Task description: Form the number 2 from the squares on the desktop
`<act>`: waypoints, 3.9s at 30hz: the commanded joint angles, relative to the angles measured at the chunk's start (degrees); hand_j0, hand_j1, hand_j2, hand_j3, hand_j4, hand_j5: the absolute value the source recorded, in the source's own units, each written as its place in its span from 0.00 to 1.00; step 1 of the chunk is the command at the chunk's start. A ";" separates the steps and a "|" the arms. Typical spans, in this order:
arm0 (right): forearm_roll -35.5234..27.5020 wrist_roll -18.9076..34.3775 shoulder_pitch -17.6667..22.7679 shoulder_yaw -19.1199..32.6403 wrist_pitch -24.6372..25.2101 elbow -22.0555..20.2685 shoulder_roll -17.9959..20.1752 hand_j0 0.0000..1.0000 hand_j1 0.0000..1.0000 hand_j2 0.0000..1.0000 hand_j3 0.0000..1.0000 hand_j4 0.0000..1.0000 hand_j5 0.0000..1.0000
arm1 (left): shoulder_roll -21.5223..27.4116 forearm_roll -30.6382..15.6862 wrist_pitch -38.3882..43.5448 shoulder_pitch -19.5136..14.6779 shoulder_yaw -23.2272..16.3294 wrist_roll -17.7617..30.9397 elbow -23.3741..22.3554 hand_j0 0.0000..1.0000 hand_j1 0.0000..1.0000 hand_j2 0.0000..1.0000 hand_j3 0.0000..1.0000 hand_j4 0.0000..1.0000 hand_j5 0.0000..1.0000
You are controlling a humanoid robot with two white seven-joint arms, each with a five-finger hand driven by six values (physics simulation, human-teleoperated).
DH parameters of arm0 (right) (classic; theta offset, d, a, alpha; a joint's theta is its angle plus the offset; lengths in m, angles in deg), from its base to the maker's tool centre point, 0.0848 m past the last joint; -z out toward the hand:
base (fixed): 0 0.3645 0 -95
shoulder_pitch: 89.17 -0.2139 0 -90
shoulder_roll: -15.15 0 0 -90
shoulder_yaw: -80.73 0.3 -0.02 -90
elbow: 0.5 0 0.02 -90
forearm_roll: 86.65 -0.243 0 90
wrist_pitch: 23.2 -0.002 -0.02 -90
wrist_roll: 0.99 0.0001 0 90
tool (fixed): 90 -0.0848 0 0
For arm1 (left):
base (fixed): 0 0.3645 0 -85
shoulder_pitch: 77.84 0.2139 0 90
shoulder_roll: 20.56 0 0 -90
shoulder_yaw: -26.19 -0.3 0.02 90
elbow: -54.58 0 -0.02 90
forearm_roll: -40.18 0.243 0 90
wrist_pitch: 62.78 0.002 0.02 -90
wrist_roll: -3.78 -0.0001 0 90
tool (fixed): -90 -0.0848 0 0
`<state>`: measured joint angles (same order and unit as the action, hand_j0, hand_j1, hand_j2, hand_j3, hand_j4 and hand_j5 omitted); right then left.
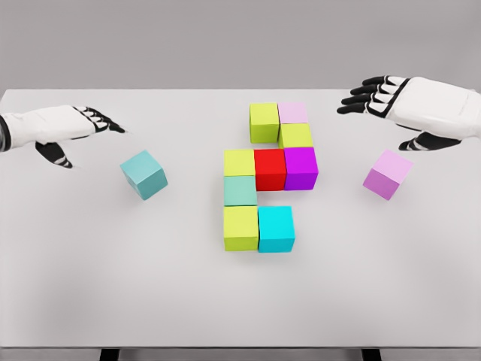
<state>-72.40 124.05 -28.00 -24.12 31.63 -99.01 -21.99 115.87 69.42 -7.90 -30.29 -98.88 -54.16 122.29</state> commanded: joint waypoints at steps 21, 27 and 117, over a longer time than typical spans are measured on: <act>9.31 -0.03 -2.37 -11.07 0.17 7.19 3.31 1.00 1.00 1.00 1.00 1.00 1.00 | -8.91 4.96 0.13 -2.72 -6.59 0.54 -1.44 1.00 1.00 1.00 1.00 1.00 1.00; 13.00 -0.03 -3.87 -14.67 0.17 8.25 3.05 1.00 1.00 1.00 1.00 1.00 1.00 | -9.34 4.96 0.13 -2.64 -6.85 0.54 -1.52 1.00 1.00 1.00 1.00 1.00 1.00; 10.10 -0.03 -4.83 -27.15 0.17 -2.12 1.82 0.69 0.69 0.69 0.69 0.69 0.69 | -30.61 -12.09 55.96 -14.41 -8.69 2.94 -6.97 0.47 0.47 0.47 0.47 0.47 0.47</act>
<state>-62.01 124.04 -32.84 -51.04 31.65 -101.03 -20.23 86.24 58.27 47.24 -44.70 -107.81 -51.20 116.83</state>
